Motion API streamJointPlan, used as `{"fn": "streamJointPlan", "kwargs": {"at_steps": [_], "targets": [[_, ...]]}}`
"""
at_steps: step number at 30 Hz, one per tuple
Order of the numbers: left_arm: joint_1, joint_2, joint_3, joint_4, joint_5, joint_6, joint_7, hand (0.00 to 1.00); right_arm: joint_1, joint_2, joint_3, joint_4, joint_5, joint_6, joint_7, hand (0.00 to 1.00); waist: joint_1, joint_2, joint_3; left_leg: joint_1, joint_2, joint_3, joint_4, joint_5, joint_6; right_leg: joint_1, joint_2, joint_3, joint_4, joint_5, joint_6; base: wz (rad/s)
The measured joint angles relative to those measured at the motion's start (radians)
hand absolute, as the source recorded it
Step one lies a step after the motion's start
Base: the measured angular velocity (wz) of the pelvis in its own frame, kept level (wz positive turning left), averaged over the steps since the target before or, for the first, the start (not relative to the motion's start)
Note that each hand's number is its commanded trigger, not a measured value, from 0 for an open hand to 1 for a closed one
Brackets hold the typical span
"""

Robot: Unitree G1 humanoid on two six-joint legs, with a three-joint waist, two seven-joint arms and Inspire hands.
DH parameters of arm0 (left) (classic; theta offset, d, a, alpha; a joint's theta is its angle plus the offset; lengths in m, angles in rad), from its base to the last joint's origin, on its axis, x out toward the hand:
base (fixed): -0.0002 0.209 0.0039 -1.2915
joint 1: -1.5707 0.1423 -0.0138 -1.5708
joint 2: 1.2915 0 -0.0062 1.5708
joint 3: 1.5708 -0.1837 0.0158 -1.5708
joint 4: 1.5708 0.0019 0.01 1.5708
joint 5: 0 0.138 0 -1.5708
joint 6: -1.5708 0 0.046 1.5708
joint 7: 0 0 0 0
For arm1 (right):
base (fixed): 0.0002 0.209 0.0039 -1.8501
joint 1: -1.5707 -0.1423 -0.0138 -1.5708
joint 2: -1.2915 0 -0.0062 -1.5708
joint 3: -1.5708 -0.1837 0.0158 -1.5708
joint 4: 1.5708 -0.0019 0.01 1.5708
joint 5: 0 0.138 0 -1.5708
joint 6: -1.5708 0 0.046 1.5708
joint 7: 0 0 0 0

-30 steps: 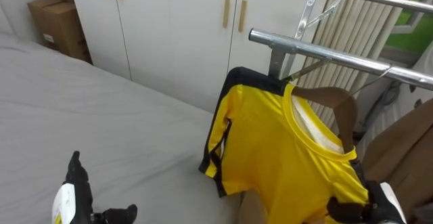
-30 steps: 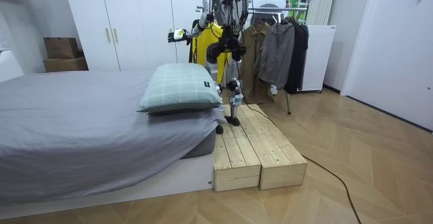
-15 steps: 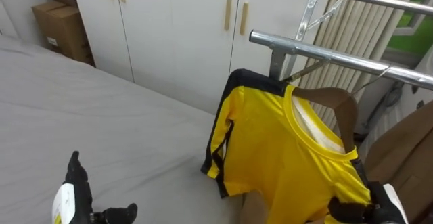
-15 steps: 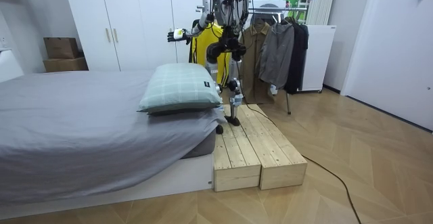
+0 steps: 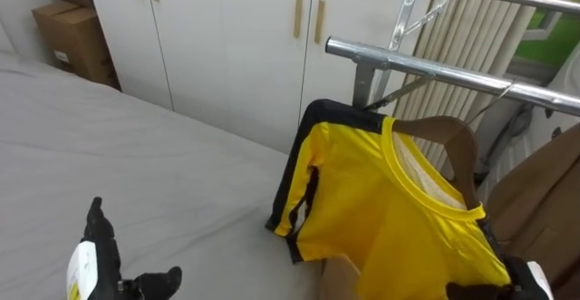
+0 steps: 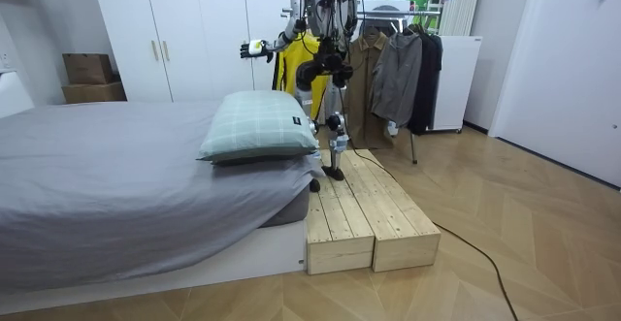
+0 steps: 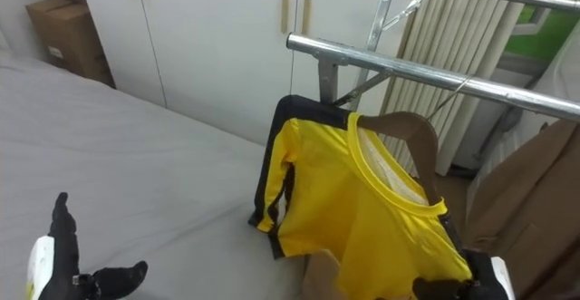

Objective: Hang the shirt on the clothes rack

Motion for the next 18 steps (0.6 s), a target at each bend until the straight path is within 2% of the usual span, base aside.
{"fn": "streamJointPlan", "kwargs": {"at_steps": [6, 18], "targets": [[0.0, 0.0, 0.0, 0.0, 0.0, -0.006, 0.0, 0.0, 0.0, -0.002, 0.0, 0.0, 0.0, 0.0, -0.01, 0.0, -0.003, 0.002, -0.0056, 0.0, 0.001, 0.007, 0.0, 0.0, 0.0, 0.001, 0.0, 0.001, 0.001, 0.0, 0.0, 0.0], [0.0, 0.0, 0.0, 0.0, 0.0, -0.014, 0.001, 0.0, 0.0, -0.002, 0.0, -0.034, -0.001, 0.0, -0.036, 0.0, -0.009, -0.001, -0.0041, -0.006, 0.001, 0.012, -0.002, 0.0, 0.0, -0.018, 0.004, 0.022, 0.016, 0.0, 0.0, -0.04]]}}
